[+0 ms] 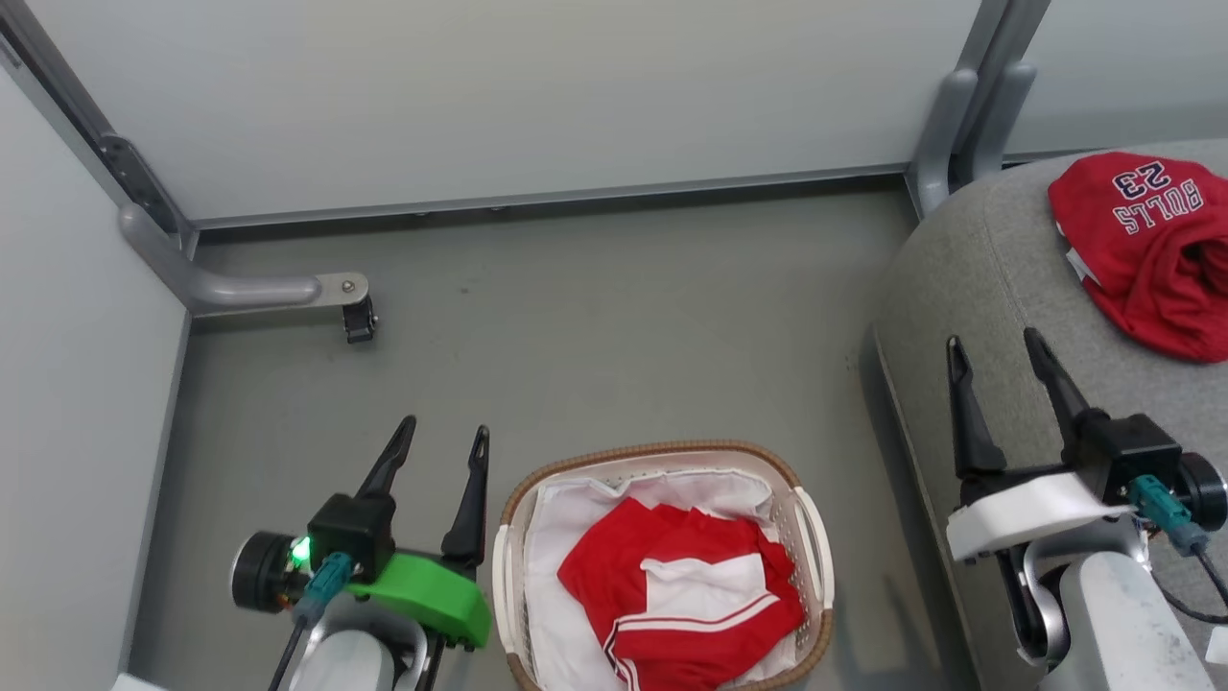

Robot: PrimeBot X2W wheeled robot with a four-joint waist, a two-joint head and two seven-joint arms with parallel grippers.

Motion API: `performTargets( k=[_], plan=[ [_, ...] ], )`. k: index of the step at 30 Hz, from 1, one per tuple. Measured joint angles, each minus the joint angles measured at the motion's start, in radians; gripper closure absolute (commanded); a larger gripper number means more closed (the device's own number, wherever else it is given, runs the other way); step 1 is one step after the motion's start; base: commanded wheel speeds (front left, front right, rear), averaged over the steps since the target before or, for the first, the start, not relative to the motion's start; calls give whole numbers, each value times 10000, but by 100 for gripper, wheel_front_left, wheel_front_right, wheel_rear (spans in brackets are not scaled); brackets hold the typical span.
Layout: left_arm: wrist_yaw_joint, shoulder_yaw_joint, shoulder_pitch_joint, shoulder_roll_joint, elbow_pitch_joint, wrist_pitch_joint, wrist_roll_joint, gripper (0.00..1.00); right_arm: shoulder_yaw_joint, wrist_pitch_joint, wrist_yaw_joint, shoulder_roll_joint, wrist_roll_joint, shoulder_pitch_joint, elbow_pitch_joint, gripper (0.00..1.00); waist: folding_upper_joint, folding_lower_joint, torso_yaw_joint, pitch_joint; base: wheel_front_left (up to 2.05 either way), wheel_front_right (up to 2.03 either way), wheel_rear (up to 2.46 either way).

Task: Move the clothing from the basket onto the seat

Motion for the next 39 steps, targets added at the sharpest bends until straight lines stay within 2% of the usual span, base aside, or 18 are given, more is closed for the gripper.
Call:
performTargets(
  k=[8, 14, 25, 31, 39],
  plan=[
    [-6, -1965, -2543, 56, 1607, 291, 21, 0, -274, -2, 0, -2, -443, -1031, -882, 0, 0, 0, -253, 1473, 0, 0, 0],
    [-13, -3904, -4295, -27, 3381, 999, -180, 0, -364, -8, 0, -6, -313, -1660, -1578, 0, 0, 2, -585, 2826, 0, 0, 0],
    [-23, -6801, -6171, -98, 5912, 1758, -683, 0, -443, -8, 0, -15, 151, -2453, -3049, 0, 0, 3, -1410, 5230, 0, 0, 0],
    [-23, -7703, -7054, -102, 6845, 1896, -775, 0, -217, -8, 0, -17, 437, -2771, -3707, 0, 0, 3, -1939, 6397, 0, 0, 0],
    [-23, -8155, -7852, 84, 7831, 1695, -1183, 0, 21, -8, 0, -17, 740, -3116, -4182, 0, 0, 3, -2583, 7748, 0, 0, 0]
  ],
)
